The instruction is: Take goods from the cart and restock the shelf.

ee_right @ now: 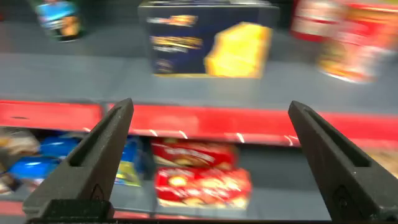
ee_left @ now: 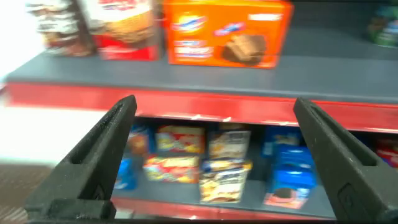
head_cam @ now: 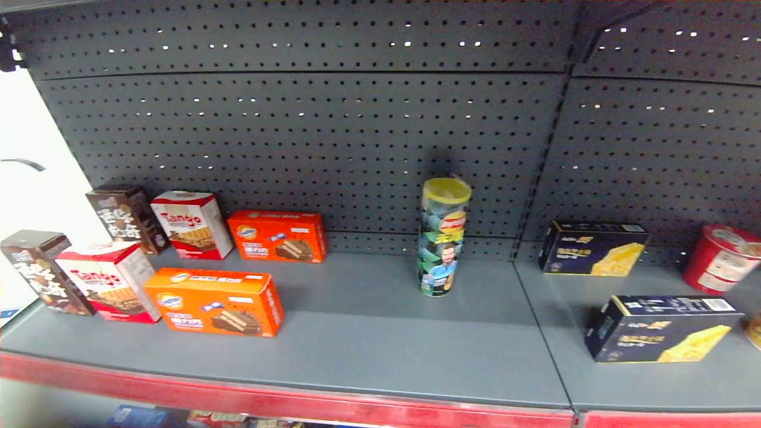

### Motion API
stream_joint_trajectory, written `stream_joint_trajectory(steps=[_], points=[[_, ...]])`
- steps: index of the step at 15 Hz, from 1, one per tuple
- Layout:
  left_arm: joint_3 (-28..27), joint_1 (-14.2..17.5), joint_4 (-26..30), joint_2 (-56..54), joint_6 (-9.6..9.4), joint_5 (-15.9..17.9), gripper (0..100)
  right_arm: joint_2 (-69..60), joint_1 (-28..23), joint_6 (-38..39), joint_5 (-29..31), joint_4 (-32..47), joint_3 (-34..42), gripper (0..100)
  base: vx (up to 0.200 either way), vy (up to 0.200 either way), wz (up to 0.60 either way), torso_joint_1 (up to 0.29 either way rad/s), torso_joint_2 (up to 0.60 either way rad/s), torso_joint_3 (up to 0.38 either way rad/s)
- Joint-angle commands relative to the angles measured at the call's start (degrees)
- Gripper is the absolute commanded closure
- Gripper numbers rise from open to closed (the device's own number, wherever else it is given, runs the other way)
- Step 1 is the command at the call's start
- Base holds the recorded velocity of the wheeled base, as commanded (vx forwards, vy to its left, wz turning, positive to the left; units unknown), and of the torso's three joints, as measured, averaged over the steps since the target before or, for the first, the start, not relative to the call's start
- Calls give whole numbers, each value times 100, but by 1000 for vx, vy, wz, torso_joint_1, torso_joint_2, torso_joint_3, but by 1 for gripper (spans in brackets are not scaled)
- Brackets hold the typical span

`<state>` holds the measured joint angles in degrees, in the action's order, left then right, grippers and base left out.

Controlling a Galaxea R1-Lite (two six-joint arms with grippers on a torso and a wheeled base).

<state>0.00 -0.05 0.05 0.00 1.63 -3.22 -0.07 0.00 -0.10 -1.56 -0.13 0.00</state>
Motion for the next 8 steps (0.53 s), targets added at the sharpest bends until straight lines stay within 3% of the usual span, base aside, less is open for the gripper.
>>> stream_joint_trajectory(steps=[1,8], points=[[0,5,-5,0,4,-3,0,7,0,-8,-2,-4,0,0,0,0,600,22,12,-2],[0,-4,-5,0,4,14,0,7,0,-8,-2,-4,0,0,0,0,600,2,2,0]])
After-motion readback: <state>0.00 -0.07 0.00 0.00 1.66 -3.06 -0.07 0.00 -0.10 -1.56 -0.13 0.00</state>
